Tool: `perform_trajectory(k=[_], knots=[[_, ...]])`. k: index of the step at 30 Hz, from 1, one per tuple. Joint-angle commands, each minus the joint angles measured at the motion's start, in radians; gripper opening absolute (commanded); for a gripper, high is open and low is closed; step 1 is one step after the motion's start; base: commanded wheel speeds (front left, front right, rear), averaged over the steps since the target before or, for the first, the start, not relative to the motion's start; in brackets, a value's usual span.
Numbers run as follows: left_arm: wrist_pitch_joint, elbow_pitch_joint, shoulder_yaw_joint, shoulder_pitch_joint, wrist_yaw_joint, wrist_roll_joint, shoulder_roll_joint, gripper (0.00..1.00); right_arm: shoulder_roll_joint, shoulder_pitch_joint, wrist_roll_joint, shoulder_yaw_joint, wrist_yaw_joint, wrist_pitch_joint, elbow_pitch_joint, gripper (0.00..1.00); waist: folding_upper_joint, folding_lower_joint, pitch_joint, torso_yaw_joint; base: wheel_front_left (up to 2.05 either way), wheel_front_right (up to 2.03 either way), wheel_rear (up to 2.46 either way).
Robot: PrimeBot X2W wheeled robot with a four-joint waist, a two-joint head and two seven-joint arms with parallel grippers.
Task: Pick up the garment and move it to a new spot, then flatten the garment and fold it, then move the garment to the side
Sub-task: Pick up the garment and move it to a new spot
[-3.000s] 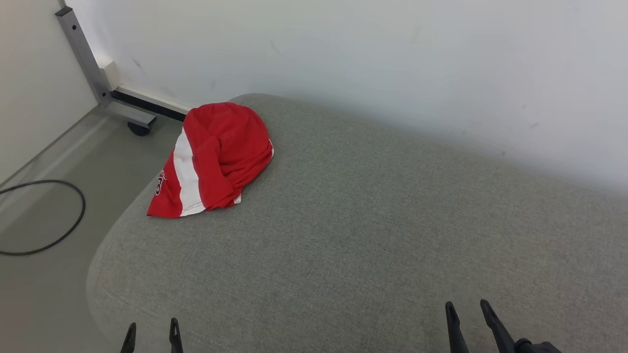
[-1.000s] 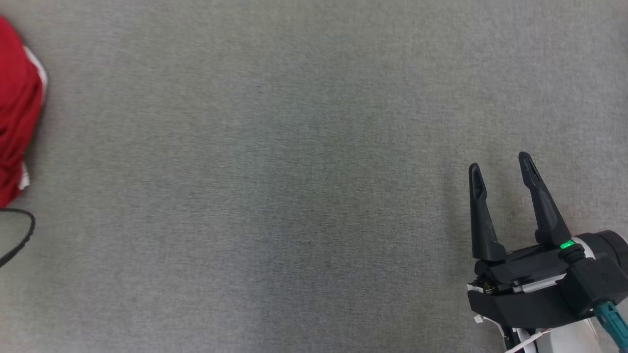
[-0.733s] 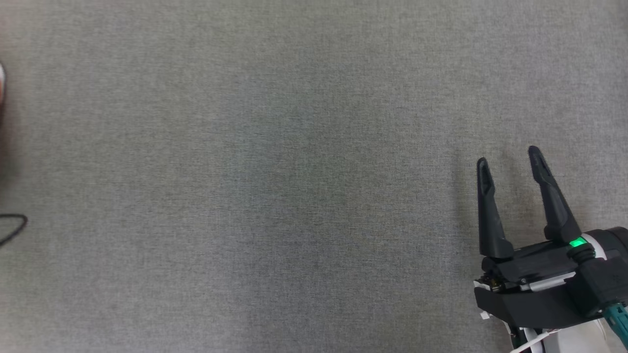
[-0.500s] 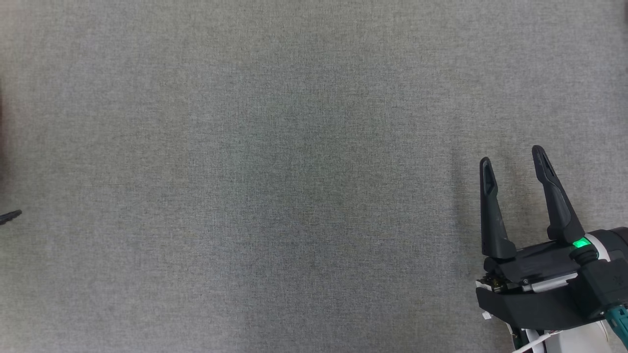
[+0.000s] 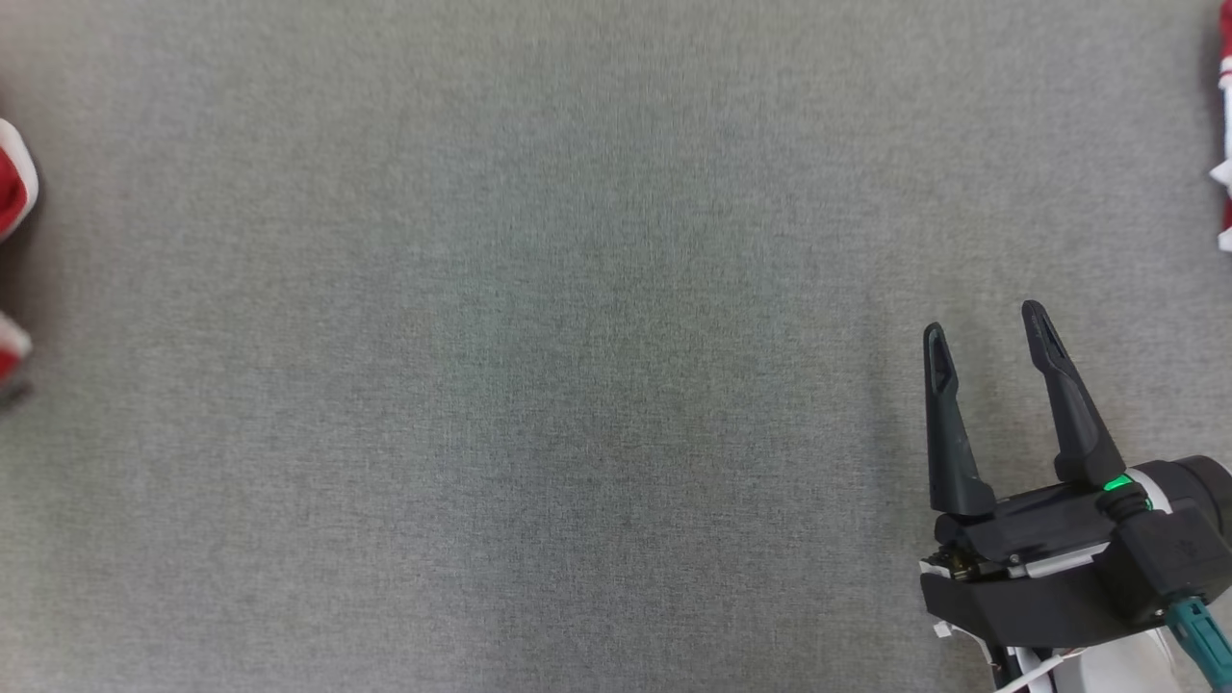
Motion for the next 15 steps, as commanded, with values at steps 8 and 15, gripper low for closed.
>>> perform_trajectory(k=[8,15], knots=[[-0.136,-0.113,-0.043,-0.113,-0.041,-0.032,-0.012,0.00,0.030,0.013,0.032,0.005,-0.003,0.000,0.046,1.00,-0.0001,0.0001,-0.135,-0.012,0.00,0.00,0.00],[-0.124,-0.332,-0.224,-0.152,-0.041,-0.115,-0.060,0.00,0.048,0.033,0.054,-0.025,-0.003,0.000,0.106,1.00,-0.0001,0.0001,-0.217,-0.040,0.00,0.00,0.00]])
